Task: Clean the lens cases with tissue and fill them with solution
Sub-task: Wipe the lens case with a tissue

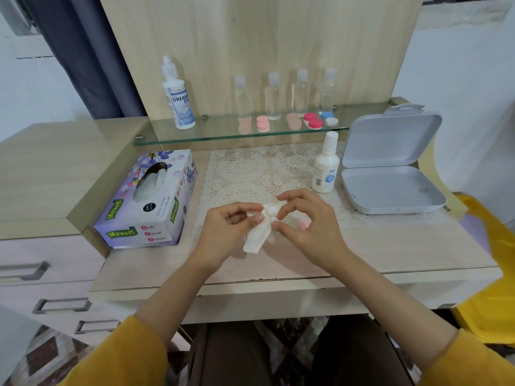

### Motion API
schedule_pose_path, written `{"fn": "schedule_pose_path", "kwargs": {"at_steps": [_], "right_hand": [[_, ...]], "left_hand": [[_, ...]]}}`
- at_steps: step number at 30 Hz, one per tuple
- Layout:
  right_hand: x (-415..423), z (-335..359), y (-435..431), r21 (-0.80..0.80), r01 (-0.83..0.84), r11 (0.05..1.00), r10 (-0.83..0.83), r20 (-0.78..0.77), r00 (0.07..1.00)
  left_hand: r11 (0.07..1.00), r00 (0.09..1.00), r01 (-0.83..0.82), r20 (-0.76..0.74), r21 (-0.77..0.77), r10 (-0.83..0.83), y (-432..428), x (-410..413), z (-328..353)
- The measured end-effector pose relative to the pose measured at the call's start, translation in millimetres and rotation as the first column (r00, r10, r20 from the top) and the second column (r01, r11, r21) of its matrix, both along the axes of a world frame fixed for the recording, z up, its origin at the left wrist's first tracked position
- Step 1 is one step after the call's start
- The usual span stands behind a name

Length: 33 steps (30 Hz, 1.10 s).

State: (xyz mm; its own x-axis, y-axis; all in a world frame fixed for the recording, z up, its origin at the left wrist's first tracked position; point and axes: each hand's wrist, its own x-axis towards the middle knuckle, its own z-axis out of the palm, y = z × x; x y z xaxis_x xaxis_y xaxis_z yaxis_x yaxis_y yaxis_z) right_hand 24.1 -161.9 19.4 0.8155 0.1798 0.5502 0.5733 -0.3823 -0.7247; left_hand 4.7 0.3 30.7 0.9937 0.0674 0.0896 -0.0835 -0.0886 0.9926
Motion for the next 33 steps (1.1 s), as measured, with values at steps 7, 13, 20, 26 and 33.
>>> {"fn": "schedule_pose_path", "kwargs": {"at_steps": [7, 13, 20, 26, 33], "right_hand": [[4, 2, -22, -0.032, 0.122, 0.992, -0.12, 0.061, 0.991], [11, 3, -19, -0.099, 0.21, 0.973, -0.182, 0.239, 0.954], [6, -13, -11, -0.15, 0.065, 0.987, -0.02, 0.279, 0.96], [12, -20, -18, -0.123, 0.029, 0.992, 0.001, 0.238, 0.971], [14, -29, -20, -0.186, 0.051, 0.981, 0.008, 0.303, 0.953]], "left_hand": [[0.999, 1.0, -0.014, 0.027, -0.039, 0.016, 5, 2, 1], [0.997, 0.999, 0.012, -0.032, -0.083, -0.015, -6, 0, -4], [0.988, 0.999, -0.023, -0.049, -0.153, 0.016, -12, -1, -14], [0.984, 0.998, -0.041, -0.055, -0.173, 0.032, -12, 2, -18], [0.983, 0.999, -0.039, -0.038, -0.178, 0.033, -14, 1, -21]]}}
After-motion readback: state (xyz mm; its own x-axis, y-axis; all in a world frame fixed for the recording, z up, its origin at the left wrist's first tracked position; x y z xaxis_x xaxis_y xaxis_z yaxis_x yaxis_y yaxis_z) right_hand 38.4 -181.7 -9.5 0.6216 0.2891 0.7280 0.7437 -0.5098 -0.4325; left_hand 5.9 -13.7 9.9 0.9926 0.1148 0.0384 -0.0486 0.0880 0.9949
